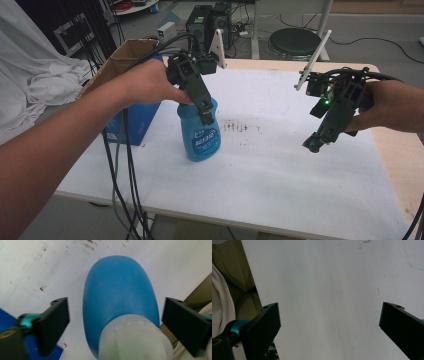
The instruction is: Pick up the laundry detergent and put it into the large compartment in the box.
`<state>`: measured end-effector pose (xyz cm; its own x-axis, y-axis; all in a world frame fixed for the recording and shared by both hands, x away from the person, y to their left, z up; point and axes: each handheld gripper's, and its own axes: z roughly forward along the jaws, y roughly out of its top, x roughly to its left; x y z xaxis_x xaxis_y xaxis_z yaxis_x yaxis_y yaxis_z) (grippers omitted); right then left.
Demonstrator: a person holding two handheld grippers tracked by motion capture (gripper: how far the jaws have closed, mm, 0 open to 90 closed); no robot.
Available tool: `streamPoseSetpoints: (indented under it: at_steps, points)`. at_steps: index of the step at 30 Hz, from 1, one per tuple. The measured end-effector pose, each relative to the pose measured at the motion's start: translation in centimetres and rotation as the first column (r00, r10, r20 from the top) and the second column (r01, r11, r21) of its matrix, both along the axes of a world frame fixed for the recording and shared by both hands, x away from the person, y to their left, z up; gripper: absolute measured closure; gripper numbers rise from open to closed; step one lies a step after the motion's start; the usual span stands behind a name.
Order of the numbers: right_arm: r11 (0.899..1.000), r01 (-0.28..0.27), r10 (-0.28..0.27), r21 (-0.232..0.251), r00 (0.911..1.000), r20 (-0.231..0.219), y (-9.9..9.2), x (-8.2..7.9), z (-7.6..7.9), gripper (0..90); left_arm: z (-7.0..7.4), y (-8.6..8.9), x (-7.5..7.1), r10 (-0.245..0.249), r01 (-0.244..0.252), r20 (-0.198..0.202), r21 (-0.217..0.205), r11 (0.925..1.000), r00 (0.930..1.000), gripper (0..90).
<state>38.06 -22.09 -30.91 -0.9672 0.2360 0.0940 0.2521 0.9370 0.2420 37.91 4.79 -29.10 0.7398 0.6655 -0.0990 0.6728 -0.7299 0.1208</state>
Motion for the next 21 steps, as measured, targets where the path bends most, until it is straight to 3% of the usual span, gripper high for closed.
streamPoseSetpoints:
  at_steps: [9, 21]
  points:
    - [1.000, 0.000, 0.000, -0.002, 1.0000, -0.003, 0.02, -0.06, 0.04, 2.7, -0.29, -0.17, 0.01, 0.010, -0.010, -0.002, 0.014, 0.9999, 0.9999, 11.3]
    - [1.000, -0.004, 0.004, -0.003, 1.0000, -0.002, 0.04, -0.07, 0.05, 2.7, -0.25, -0.12, -0.07, 0.024, -0.024, 0.002, 0.015, 0.9996, 0.9997, 20.9]
